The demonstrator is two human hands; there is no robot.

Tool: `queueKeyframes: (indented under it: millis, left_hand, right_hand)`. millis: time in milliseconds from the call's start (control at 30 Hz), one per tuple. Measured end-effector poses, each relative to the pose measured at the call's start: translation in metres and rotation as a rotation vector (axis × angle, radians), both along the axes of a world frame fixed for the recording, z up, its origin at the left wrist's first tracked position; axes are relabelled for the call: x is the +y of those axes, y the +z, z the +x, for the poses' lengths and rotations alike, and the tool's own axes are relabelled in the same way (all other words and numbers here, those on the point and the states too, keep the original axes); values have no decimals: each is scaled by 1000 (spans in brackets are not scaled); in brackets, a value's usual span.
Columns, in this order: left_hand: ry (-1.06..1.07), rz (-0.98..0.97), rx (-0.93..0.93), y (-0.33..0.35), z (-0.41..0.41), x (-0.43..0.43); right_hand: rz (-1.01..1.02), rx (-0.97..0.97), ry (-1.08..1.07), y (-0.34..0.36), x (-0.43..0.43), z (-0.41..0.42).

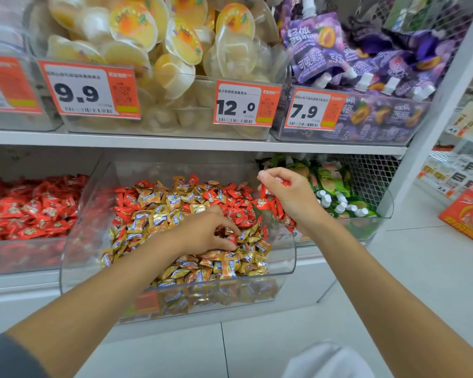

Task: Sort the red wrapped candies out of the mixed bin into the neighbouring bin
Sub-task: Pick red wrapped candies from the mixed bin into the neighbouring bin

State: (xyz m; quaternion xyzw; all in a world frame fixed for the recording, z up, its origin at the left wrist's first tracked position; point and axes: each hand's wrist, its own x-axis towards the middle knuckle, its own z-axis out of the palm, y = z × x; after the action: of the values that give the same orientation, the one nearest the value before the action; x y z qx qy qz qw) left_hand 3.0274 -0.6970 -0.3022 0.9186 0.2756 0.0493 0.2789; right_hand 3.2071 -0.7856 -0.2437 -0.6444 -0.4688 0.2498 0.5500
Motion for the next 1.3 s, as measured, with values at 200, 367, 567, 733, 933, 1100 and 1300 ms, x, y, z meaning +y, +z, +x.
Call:
queueKeyframes:
  millis: [200,367,567,733,933,1100,1300]
  left_hand:
    - [215,-199,-399,19,-16,4]
    - [361,-242,-348,34,-69,27]
    - [208,-113,-58,18,-107,29]
    - [308,-82,-2,-3,-100,25]
    - [418,-135,-260,-6,-95,31]
    - [389,-133,-281,19,-102,23]
    - [410,-62,-489,50,-137,15]
  right_hand:
    - [2,-4,-1,3,-5,0]
    - [26,-39,51,2,-1,-13]
    - [-6,-42,83,-8,14,-33]
    - [-34,-80,80,-14,12,-36]
    - [-45,-53,78,-14,6,-33]
    - [-59,-53,90,-10,11,-48]
    - [-36,-89,119,4,29,-96]
